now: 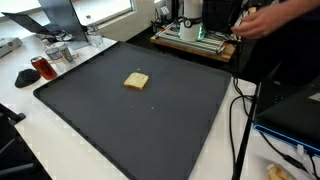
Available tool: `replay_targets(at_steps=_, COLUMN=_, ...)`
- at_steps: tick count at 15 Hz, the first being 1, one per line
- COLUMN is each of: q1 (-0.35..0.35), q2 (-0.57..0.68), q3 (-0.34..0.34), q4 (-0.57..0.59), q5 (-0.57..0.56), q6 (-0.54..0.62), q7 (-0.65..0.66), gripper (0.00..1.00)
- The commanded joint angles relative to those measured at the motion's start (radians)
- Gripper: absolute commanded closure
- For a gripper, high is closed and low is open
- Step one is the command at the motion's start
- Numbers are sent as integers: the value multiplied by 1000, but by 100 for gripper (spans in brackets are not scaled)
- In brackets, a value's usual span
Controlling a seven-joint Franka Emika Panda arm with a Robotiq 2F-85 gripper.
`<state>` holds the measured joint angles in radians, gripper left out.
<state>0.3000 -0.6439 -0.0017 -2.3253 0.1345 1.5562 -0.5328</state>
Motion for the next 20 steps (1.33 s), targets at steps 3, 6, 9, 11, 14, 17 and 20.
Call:
replay_targets(at_steps=3, q1=-33, q2=59, q3=-36, q4=63, q5=6, q6=52, q7=-30, gripper=99)
replay_targets(at_steps=6, q1=-75, q2=114, q3=-69, q4=101, q5=7, q6=137, q7=-17, gripper=99)
replay_targets(at_steps=9, q1=-135, q2=179, q3=-103, q4=133, q5=-3, q6=190, q7=3, gripper=99)
replay_targets(at_steps=11, q1=-171, q2=216, q3=-125, q4=139, q5=8, q6=230, q7=5, gripper=99)
replay_targets(at_steps=14, q1=-186, q2=213, q3=-128, q4=113, q5=43, q6=232, q7=-18, gripper=96)
replay_targets(at_steps=17, q1=-193, q2=247, q3=-147, q4=118, q5=83, q6=242, q7=-35, gripper=96)
replay_targets(at_steps=20, q1=-192, q2=248, q3=-145, q4=124, q5=87, q6=242, q7=-35, gripper=96)
